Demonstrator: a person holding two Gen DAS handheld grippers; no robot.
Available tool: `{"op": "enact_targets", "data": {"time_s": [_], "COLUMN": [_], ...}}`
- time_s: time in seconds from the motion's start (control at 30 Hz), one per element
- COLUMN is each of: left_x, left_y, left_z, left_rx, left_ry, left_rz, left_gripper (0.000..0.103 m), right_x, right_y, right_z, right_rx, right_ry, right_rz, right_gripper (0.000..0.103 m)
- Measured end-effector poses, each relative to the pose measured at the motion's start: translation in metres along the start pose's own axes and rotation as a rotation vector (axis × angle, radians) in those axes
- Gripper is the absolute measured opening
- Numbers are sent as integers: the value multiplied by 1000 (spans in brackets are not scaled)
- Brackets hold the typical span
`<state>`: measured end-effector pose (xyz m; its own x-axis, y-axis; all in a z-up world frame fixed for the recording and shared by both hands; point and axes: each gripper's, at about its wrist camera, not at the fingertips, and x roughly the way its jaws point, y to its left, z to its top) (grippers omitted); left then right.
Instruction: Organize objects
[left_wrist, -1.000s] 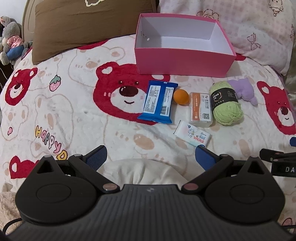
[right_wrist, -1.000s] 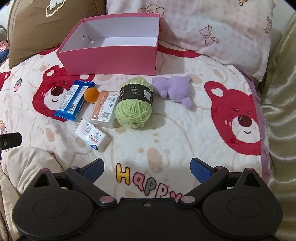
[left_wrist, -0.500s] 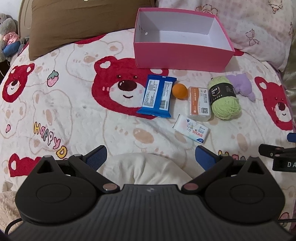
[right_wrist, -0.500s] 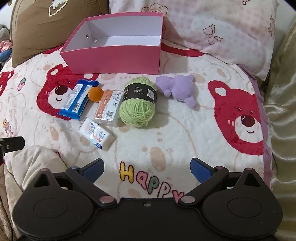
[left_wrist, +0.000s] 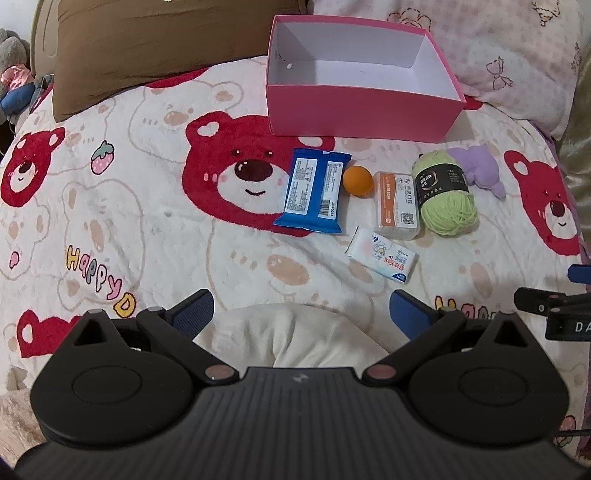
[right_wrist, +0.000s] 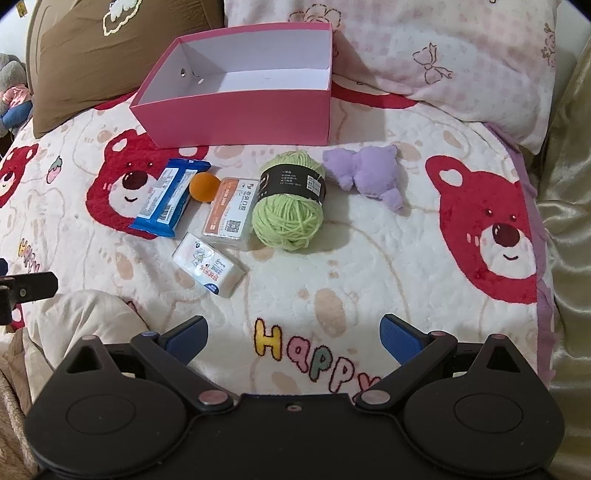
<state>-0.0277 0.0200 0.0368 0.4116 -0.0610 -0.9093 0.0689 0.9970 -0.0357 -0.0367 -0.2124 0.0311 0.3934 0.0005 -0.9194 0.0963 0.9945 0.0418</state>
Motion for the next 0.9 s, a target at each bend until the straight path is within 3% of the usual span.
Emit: {"op": "enact_targets", "data": {"time_s": [0.2,0.47,0.63,0.8,0.9], "left_x": [-6,-1,10,25,34], "left_y": [6,24,29,35,47], "left_z": [10,49,58,64,69], "left_rx": [39,90,135,162,118], "left_ry": [-11,13,-96,-140,-136], "left_rz": [2,-55,-126,-133,-207], "left_gripper": [102,100,101,101,101], "right_x": [-3,-23,-15,-4,-1], "right_y": [3,28,49,74,84], "right_z": [1,18,30,38,42], "right_rx": [-2,-93,-126,-181,-202], "right_ry": [-10,-122,-157,-193,-234], "right_rz": [11,131,197,171,181], "right_gripper": [100,99,97,97,97]}}
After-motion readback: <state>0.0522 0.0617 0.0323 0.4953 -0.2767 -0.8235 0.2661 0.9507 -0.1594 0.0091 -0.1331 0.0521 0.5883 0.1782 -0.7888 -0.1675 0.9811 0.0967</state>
